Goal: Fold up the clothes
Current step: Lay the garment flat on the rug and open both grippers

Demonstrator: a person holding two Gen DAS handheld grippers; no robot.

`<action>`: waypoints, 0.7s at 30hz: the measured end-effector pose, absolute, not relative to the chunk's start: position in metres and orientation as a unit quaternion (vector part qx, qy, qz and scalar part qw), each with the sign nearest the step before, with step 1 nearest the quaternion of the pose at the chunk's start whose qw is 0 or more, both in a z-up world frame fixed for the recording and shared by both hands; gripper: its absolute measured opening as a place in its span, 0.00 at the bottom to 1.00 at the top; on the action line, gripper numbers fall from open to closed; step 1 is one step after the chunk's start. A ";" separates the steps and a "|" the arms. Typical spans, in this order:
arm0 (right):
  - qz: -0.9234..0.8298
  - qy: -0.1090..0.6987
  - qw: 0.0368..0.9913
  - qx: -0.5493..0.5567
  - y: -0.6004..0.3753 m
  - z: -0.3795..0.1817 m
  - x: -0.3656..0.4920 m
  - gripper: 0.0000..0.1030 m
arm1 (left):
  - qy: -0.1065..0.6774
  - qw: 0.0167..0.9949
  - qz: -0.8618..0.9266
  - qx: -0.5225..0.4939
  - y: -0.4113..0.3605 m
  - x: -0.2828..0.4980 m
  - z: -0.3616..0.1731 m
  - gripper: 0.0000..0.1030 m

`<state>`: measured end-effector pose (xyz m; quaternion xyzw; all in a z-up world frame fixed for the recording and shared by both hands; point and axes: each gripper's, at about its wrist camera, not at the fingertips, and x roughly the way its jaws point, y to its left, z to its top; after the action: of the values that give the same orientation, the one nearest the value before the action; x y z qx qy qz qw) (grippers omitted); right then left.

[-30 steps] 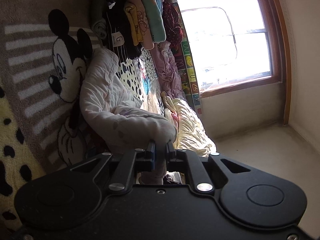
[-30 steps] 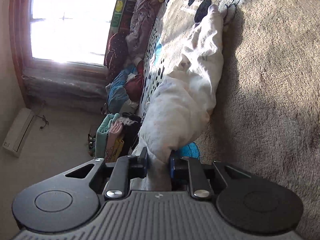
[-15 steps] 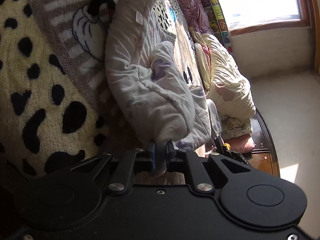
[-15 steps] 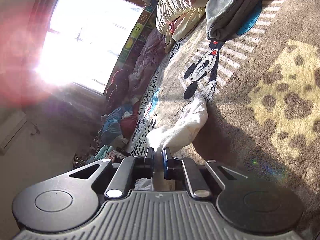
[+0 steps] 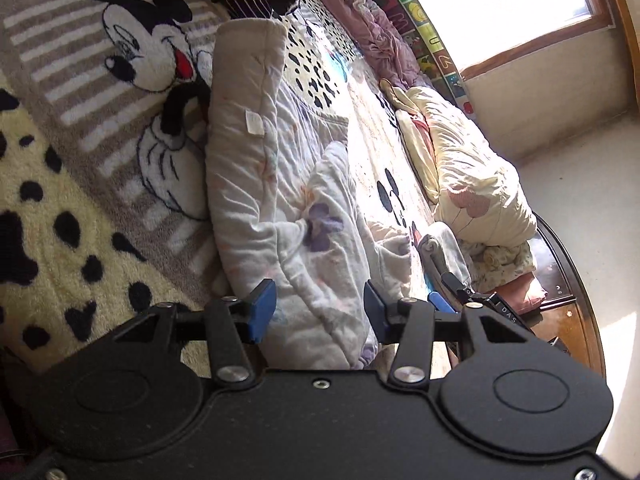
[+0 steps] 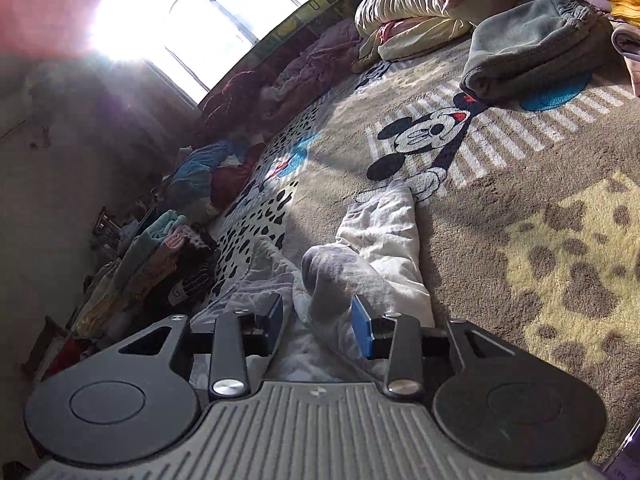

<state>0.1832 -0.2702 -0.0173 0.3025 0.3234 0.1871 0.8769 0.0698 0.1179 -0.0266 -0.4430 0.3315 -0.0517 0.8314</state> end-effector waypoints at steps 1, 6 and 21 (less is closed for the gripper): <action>0.194 0.328 0.878 0.289 -0.262 -0.014 0.192 0.41 | 0.323 0.839 -0.037 -0.437 0.122 0.076 -0.023 0.46; 0.214 0.353 0.877 0.245 -0.226 -0.005 0.244 0.45 | 0.294 0.860 0.027 -0.416 0.141 0.112 -0.018 0.51; 0.276 0.460 0.839 0.087 -0.108 -0.025 0.387 0.56 | 0.289 0.889 0.096 -0.343 0.148 0.172 -0.053 0.60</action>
<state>0.3874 -0.1082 -0.0255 0.0865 0.4605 0.2764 0.8391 0.1718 0.1484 -0.0531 -0.3427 0.2893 0.0961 0.8886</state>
